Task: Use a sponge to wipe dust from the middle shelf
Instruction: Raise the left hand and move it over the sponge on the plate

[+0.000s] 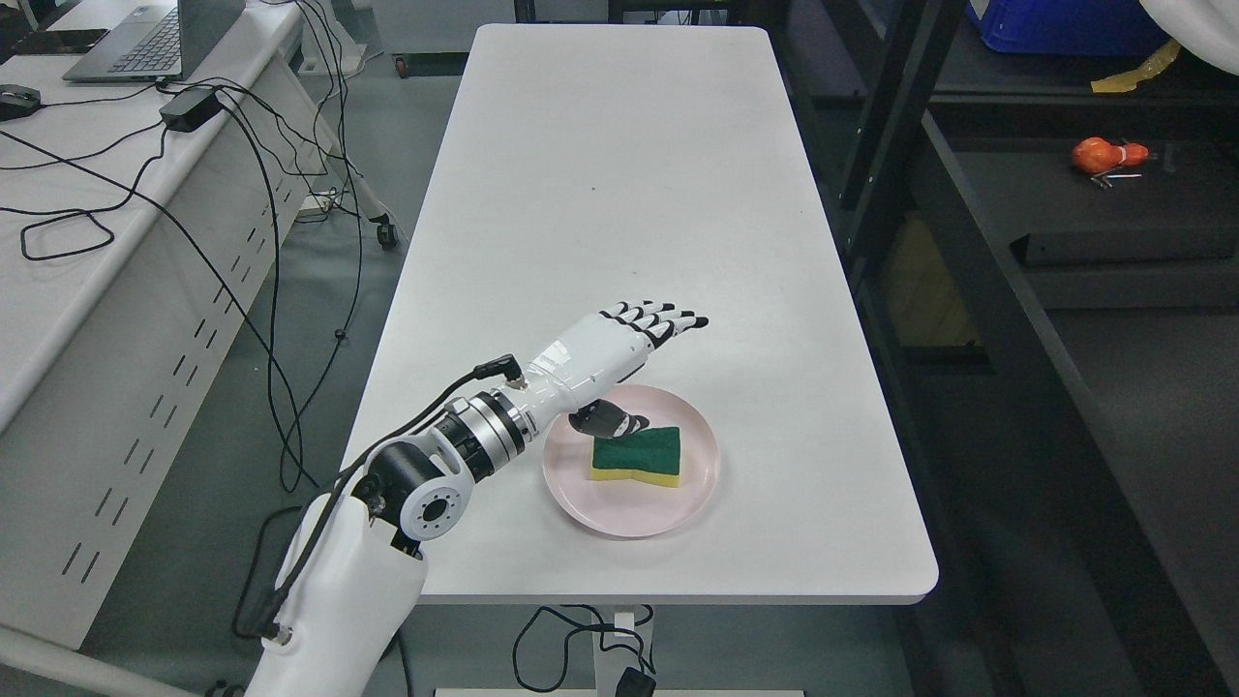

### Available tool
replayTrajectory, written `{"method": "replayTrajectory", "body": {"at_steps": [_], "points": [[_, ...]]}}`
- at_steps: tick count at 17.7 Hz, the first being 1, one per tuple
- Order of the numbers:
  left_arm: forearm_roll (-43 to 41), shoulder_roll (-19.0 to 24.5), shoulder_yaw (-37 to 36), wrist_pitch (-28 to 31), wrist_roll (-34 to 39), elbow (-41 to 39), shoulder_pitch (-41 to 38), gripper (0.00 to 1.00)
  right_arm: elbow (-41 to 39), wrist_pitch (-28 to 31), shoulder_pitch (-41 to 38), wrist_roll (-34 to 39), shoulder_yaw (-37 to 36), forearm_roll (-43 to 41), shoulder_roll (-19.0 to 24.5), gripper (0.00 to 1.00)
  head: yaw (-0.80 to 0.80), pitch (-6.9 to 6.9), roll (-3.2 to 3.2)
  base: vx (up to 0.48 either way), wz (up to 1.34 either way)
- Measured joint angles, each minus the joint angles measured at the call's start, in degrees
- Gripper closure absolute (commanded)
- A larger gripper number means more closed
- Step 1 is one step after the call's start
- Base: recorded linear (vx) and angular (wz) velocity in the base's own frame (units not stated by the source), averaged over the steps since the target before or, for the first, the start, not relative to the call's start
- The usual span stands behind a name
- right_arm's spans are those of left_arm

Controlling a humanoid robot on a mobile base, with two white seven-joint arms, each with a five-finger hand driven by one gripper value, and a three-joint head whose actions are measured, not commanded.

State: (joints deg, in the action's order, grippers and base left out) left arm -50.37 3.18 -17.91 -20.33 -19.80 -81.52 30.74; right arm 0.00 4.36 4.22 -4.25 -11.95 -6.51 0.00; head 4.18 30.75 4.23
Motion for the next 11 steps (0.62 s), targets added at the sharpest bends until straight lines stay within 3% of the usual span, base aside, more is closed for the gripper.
{"method": "replayTrajectory", "body": {"at_steps": [7,11], "points": [[-0.1,-1.6,-3.0,17.2,2.2,-7.6,-2.9,0.02,0.0,0.0,0.0,0.0,0.0,0.0,0.0,0.0,0.0,0.0,0.0,0.0,0.0],[-0.2,-2.2,-5.9,21.5,4.1,-10.9,-4.5,0.02,0.0,0.0,0.0,0.0,0.0,0.0,0.0,0.0,0.0,0.0,0.0,0.0,0.0]]}}
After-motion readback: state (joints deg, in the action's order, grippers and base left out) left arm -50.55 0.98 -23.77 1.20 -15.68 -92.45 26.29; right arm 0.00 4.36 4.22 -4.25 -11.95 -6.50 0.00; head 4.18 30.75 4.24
